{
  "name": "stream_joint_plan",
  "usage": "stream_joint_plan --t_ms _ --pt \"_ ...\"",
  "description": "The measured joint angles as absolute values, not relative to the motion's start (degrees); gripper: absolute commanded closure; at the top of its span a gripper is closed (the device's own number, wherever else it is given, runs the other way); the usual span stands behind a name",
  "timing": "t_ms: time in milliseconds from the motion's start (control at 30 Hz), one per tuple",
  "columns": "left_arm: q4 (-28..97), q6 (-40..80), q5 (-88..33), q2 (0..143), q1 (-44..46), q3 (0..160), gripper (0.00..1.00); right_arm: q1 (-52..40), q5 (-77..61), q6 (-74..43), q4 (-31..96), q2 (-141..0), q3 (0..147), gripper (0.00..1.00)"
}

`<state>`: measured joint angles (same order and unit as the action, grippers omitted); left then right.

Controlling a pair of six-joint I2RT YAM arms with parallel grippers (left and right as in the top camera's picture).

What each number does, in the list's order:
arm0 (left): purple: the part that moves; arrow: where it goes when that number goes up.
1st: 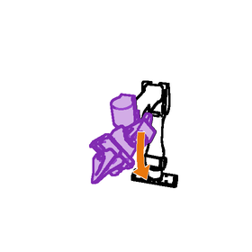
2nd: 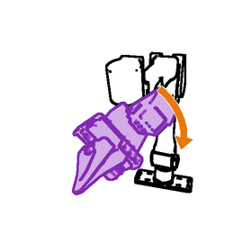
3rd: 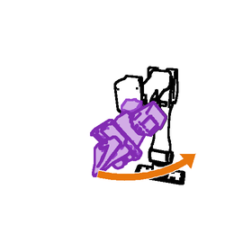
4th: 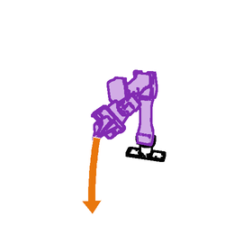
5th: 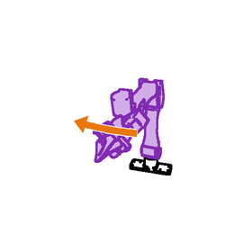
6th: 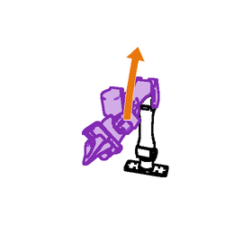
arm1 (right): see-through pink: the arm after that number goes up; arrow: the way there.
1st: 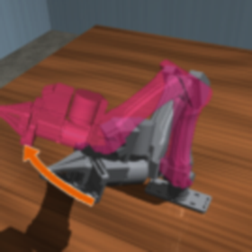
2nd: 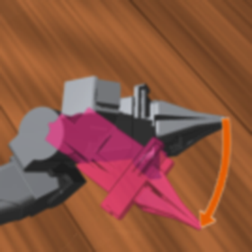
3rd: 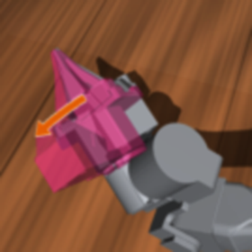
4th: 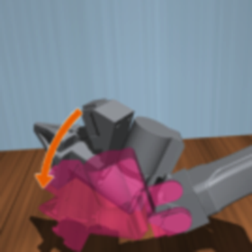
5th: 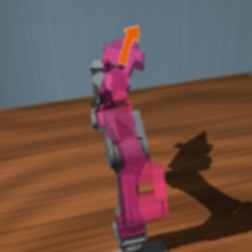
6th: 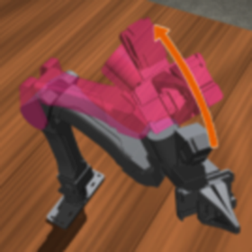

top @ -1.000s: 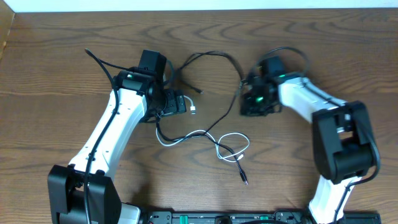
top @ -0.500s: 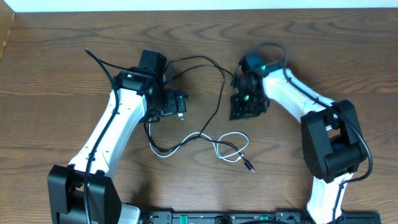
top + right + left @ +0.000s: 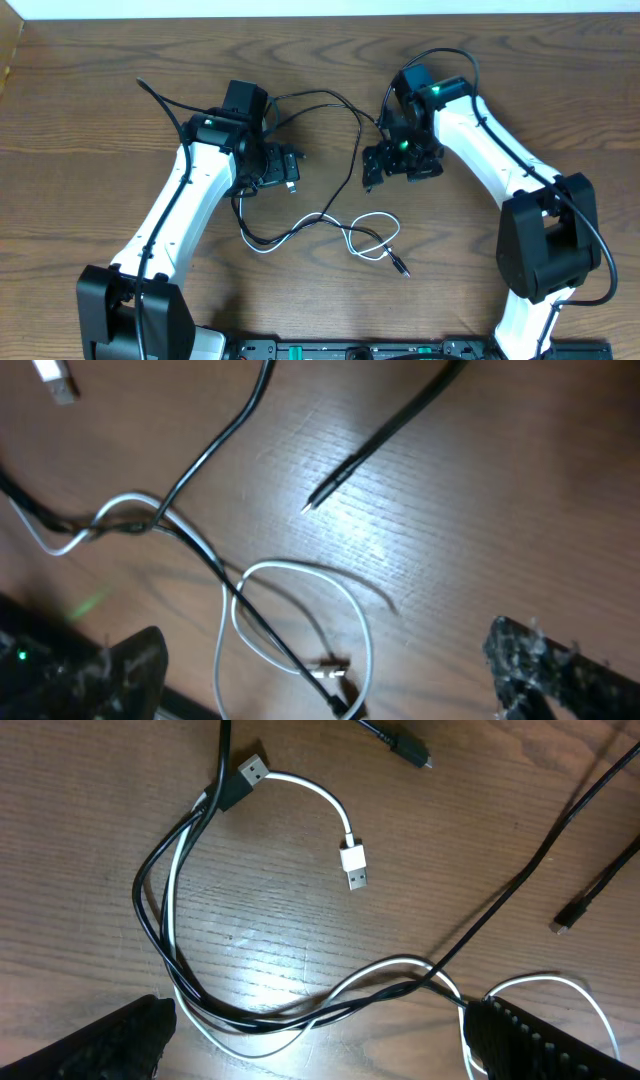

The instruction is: Untangle cables

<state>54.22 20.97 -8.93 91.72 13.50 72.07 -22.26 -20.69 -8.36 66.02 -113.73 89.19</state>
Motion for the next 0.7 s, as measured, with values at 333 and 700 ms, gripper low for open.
stream_joint_plan --t_ms 333,700 --pt "54.2 21.0 -8.9 91.7 13.5 72.1 0.02 -25.0 -21.3 -10.6 73.9 -113.7 85.3 0.01" --pt "54.2 21.0 -8.9 91.7 13.5 72.1 0.02 -25.8 -21.4 -21.6 74.2 -113.7 85.3 0.01"
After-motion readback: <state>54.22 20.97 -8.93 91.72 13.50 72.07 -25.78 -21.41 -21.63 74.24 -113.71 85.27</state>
